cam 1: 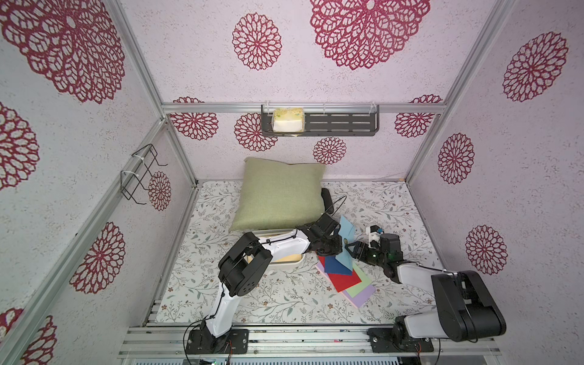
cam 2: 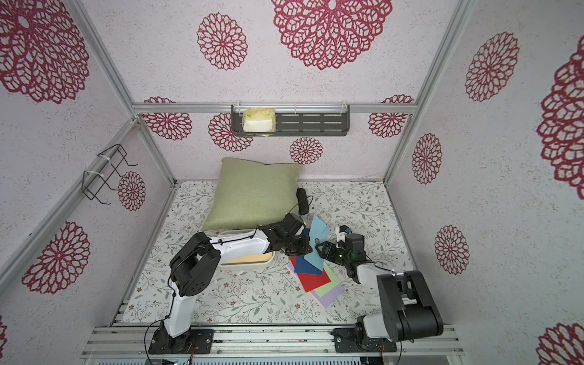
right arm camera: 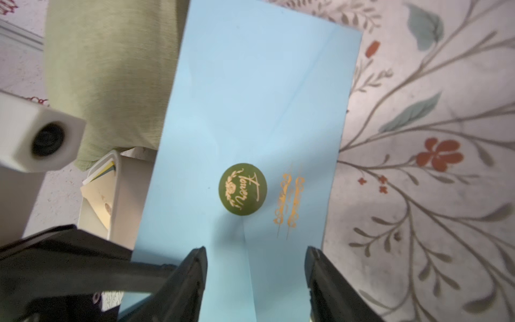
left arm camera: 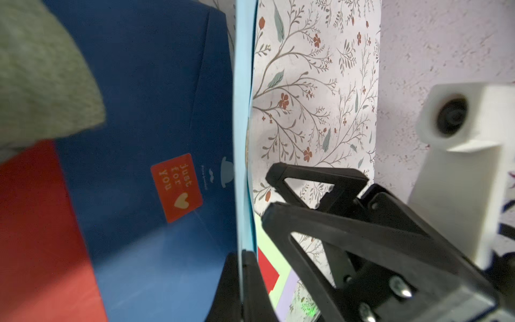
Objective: Put the sealed envelopes into the storage box
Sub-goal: Pick up the envelope from the center of the board.
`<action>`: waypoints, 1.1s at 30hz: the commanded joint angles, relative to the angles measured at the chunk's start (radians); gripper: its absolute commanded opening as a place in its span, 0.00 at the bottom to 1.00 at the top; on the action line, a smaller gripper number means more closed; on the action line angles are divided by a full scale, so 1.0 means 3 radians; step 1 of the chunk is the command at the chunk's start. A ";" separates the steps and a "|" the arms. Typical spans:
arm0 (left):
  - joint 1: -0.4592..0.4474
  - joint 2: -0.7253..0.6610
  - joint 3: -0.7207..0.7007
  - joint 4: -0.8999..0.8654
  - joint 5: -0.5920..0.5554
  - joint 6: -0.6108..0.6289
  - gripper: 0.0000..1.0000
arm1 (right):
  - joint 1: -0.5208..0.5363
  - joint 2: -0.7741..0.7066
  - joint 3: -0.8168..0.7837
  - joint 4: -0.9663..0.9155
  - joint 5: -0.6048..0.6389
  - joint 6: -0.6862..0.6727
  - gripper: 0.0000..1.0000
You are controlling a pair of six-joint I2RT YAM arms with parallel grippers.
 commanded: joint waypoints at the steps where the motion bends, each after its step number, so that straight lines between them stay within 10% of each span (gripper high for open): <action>1: 0.0004 -0.0424 0.0005 -0.0260 -0.0205 0.0492 0.00 | -0.0016 -0.0427 0.0002 0.0070 -0.0124 0.0007 0.66; 17: 0.0472 -0.2677 -0.1778 0.1288 0.0703 0.0726 0.00 | 0.0281 -0.1532 -0.0109 0.1696 -0.0927 0.0748 0.74; 33: 0.0485 -0.3211 -0.2247 0.1660 0.0952 0.0663 0.00 | 0.0874 -0.1224 0.0157 0.2392 -0.0995 0.1160 0.47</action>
